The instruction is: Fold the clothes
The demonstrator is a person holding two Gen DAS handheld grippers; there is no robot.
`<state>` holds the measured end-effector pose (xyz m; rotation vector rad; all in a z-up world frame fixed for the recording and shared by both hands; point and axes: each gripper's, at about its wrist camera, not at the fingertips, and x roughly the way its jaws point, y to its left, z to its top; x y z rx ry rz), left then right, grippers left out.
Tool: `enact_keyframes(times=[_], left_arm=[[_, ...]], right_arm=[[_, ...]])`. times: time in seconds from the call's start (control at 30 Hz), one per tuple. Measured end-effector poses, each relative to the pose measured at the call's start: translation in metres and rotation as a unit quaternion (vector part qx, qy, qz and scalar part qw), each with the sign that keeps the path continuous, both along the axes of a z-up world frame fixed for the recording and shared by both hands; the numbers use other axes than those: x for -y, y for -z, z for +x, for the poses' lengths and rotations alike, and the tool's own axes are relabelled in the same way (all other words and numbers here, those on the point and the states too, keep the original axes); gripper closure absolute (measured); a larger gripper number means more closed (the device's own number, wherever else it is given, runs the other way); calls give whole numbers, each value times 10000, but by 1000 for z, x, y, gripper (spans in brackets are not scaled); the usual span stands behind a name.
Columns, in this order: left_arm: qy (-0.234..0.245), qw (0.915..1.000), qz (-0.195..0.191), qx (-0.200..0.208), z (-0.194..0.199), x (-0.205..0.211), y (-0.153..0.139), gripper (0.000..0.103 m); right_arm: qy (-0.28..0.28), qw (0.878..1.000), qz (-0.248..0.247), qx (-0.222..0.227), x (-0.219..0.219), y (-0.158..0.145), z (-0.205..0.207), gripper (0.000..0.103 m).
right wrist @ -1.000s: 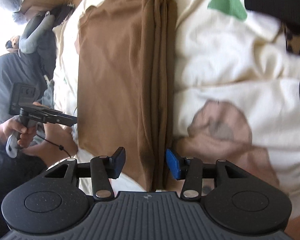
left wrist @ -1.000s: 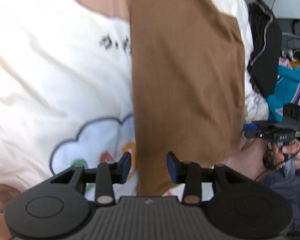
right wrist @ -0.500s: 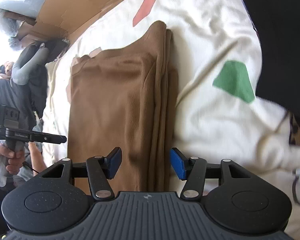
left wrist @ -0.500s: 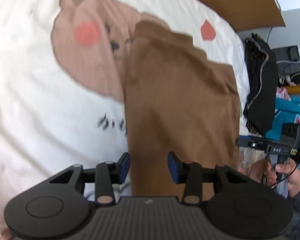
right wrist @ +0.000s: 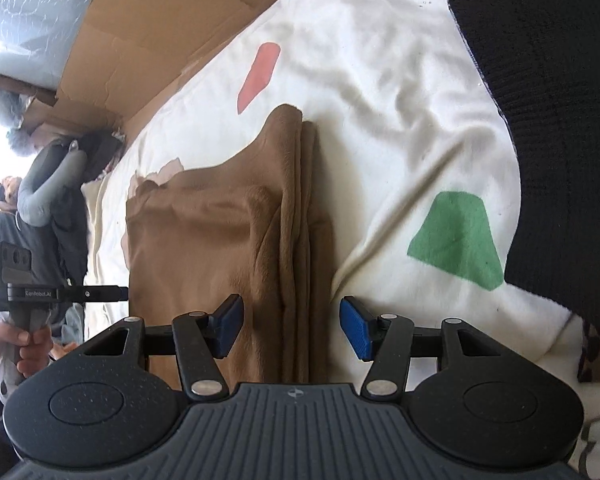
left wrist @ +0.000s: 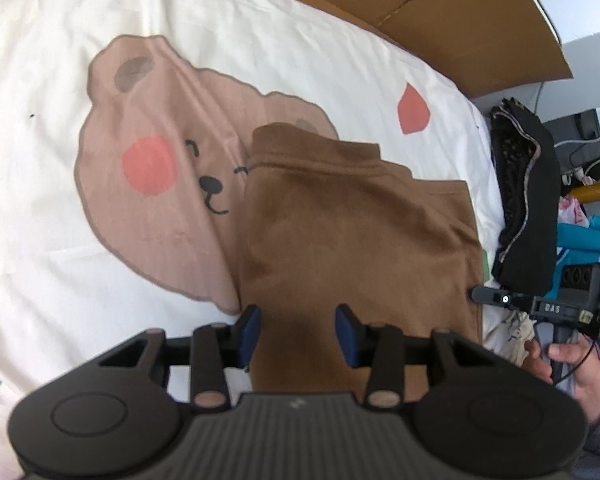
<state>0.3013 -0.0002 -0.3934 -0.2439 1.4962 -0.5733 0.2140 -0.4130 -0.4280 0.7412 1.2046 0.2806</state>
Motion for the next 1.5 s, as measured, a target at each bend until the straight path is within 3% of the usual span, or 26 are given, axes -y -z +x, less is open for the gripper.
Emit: enact_keyframes(times=[0.33,0.6,0.83,1.07,1.4,1.5], left_arm=[[-247,9996,45,123,7,3,1,60],[-320,9994,-8,123,10,3,5,60],[-432,9987,-201,165,16,-3,5,60],[-478,9984,-291,67,19,-8,11,60],[-430,9989,-200,19,21,-17,26,60],[-436,9985,-338,51,20,-18,30,60]], right_arm=[[531,9965,543,342,17,18,11,43],[473,9927,1074,266,21,31,25,43],[238,9901,1308,460,19,21,24,45],[64,9930,1109,403,6,28,27,44],[194,9925,1134,408,4,32,26,44],[272,9919,1165,432,7,33,25,45]])
